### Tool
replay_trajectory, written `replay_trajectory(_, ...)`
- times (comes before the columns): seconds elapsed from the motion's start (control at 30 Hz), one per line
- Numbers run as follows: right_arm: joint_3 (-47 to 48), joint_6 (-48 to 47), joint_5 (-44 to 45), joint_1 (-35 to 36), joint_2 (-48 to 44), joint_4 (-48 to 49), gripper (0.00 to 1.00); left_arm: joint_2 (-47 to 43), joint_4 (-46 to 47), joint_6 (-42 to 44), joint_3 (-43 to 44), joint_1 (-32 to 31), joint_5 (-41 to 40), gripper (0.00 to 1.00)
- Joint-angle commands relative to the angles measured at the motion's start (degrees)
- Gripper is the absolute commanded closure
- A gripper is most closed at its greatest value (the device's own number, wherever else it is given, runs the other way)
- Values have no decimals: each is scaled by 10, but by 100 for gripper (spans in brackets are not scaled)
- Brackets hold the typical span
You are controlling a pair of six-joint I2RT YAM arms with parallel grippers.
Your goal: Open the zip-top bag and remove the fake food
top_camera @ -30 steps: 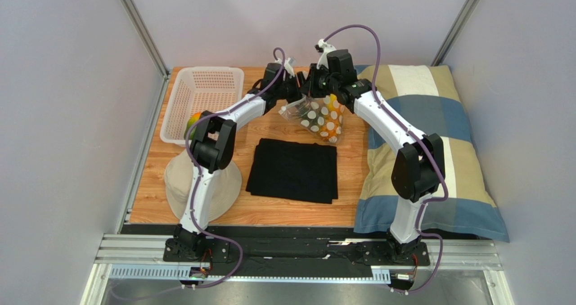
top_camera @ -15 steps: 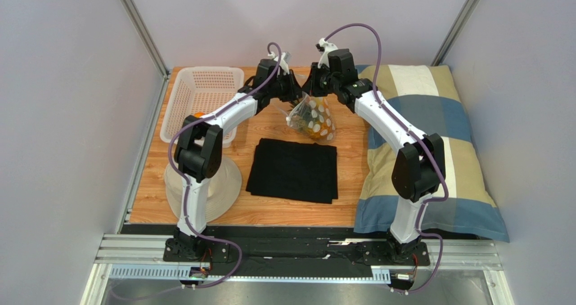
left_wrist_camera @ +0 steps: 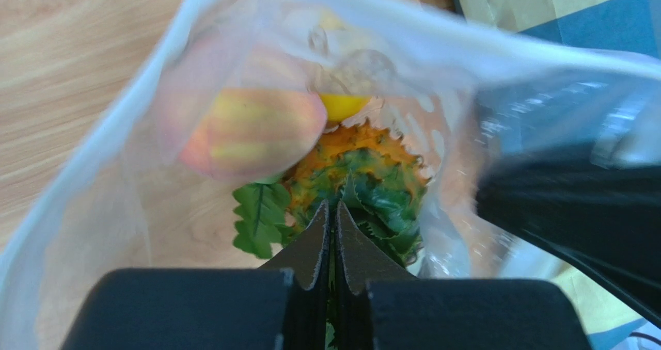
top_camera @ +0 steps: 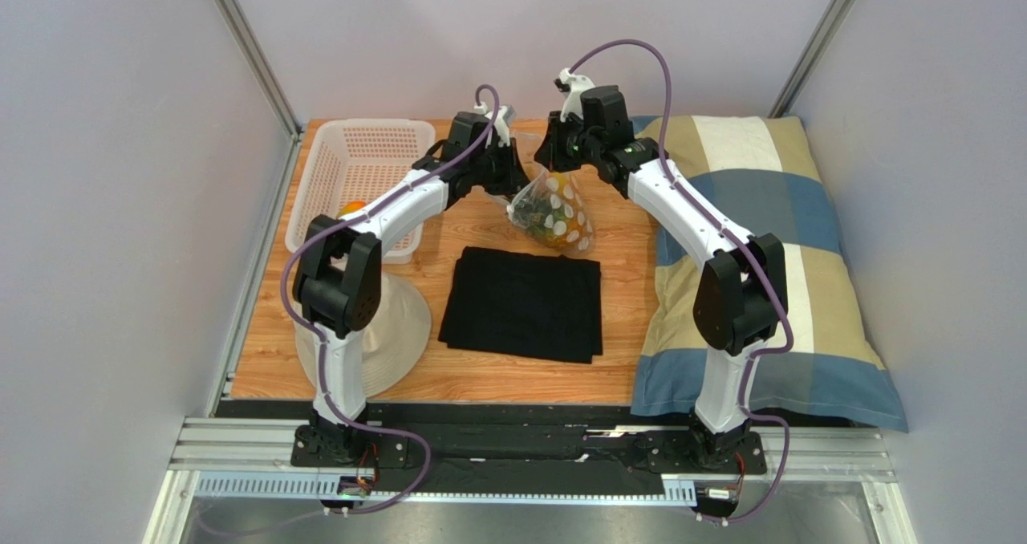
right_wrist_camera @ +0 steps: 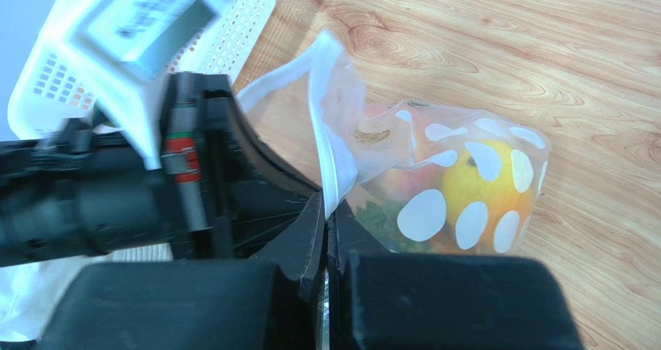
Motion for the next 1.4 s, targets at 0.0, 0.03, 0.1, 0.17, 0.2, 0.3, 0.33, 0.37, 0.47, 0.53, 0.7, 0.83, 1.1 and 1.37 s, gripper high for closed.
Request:
replay_trajectory(0.0,19,-19,9,-2,3,20,100,-82,-7,34,-10,-4,-21,100)
replay_trajectory(0.03,18,-23,8,-2,4,20,100,-99,-6,32,-14,-4,-26,100)
replay_trajectory(0.1,12,-27,16,-2,5,21,100,-115,-5,31,-11,-3,-41,100)
replay_trajectory(0.17,1,-29,24,-2,2,31,100,-130,-9,28,10,-3,-57,100)
replay_trajectory(0.2,-4,-27,23,-2,1,36,100,-132,-21,26,23,-3,-63,100)
replay_trajectory(0.3,-15,-21,15,-1,-8,50,100,-114,-60,19,82,-3,-106,100)
replay_trajectory(0.33,-21,-19,5,-1,-13,64,100,-91,-69,17,99,-3,-114,100)
replay_trajectory(0.37,-26,-17,0,1,-23,72,100,-75,-80,17,141,-2,-122,100)
replay_trajectory(0.47,-25,-26,-13,13,-35,80,100,-12,-115,17,217,-2,-140,100)
replay_trajectory(0.53,-18,-27,-8,16,-34,72,100,23,-141,17,252,-2,-148,100)
replay_trajectory(0.7,1,-37,25,15,-14,44,100,-26,-165,44,223,-3,-94,100)
replay_trajectory(0.83,1,-30,12,17,-13,45,100,-96,-197,57,136,-3,-133,81)
replay_trajectory(1.1,-5,-31,9,16,-21,46,100,-171,-246,97,51,-2,-126,58)
replay_trajectory(1.37,-4,-29,0,18,-20,46,100,-204,-216,106,11,-3,-112,64)
